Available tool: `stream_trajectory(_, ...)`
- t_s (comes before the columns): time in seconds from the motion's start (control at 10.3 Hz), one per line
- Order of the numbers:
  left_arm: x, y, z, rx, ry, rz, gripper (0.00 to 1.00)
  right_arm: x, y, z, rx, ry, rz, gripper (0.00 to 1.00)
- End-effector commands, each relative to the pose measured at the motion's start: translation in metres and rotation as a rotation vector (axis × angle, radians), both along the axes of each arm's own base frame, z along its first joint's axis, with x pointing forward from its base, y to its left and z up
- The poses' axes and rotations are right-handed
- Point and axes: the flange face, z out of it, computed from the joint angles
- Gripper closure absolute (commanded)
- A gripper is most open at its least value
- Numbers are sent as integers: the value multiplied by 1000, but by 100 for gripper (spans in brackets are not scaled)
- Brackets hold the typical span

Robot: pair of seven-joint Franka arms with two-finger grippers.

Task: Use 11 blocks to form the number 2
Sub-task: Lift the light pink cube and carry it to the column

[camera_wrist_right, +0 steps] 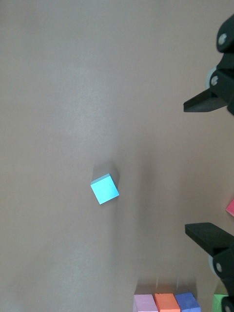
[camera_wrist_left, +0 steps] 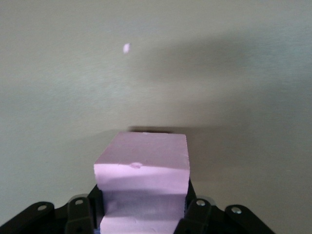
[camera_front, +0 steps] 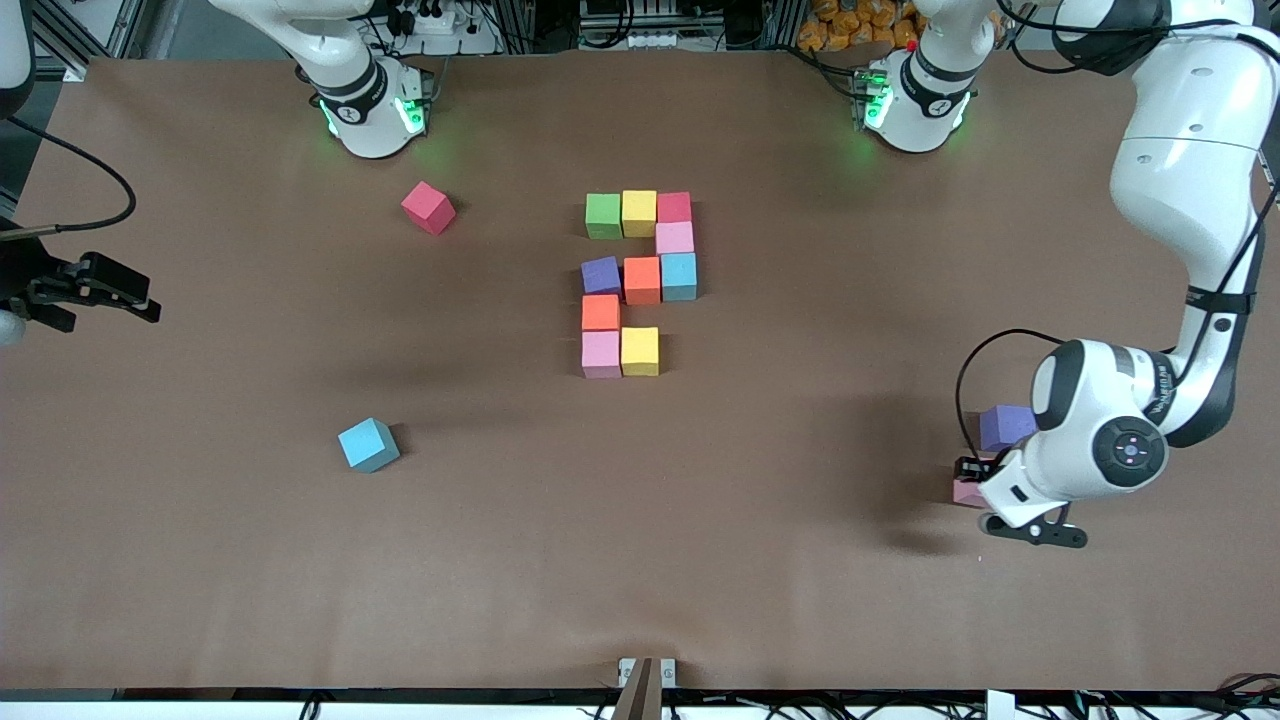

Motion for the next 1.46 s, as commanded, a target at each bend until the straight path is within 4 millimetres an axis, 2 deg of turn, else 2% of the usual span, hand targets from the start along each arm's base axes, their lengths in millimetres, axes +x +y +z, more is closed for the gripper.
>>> stream_trajectory(0.0,0,-20,19,14,-25,-101,43,3,-1,2,9,-5,8,0)
stream_trajectory(0.1,0,-27,23,10,-27,-151,43,3,-1,2,9,-5,8,0)
stream_trajectory(0.2,-2,-46,37,-7,-42,-219,43,3,-1,2,10,-5,8,0)
stream_trajectory(0.29,-4,-56,46,-15,-43,-263,43,3,-1,2,10,-5,8,0)
stream_trajectory(0.49,-12,-90,63,-37,-45,-339,42,3,-1,2,10,-5,8,0)
stream_trajectory(0.59,-19,-109,65,-27,-40,-412,41,3,-1,2,10,-5,8,0)
stream_trajectory(0.78,-43,-152,79,-18,-44,-523,41,3,0,2,11,-5,10,0)
stream_trajectory(0.98,-75,-208,82,25,-55,-682,42,3,-1,2,10,-5,8,0)
stream_trajectory(1.37,-121,-262,76,-23,-19,-793,43,3,-1,2,10,-5,8,0)
